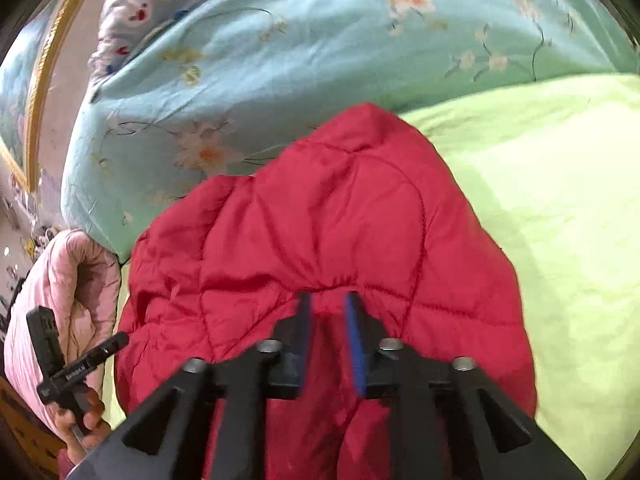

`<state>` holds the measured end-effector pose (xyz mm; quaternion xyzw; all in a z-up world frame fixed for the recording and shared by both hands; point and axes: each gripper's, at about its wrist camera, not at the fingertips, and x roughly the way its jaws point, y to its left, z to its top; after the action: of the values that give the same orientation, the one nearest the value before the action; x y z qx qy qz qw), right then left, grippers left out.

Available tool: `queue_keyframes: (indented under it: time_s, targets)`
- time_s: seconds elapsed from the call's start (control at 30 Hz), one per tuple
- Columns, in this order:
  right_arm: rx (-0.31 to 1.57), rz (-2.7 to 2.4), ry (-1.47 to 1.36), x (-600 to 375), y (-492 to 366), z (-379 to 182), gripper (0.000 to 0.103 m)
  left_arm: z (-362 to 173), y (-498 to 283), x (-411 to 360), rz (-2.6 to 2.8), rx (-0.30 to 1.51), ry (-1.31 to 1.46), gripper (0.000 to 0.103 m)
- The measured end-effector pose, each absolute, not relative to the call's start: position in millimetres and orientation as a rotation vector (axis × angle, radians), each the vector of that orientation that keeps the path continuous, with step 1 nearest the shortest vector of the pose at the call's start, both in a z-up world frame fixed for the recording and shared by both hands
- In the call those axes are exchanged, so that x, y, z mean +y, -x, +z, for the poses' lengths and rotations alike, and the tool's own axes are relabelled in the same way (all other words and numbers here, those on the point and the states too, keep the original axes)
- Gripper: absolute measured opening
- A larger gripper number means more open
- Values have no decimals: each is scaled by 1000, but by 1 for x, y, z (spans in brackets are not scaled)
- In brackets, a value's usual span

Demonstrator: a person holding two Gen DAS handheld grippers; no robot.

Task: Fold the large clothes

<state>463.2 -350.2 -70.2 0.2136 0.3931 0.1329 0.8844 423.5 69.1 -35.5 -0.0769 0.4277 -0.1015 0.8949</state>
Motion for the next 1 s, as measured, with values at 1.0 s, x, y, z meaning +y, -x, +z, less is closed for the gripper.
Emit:
queue_keyframes:
  time_s: [1.0]
  targets:
    - [833, 197, -391, -402, -417, -68, 71, -81, -390, 165, -179, 988, 447, 82]
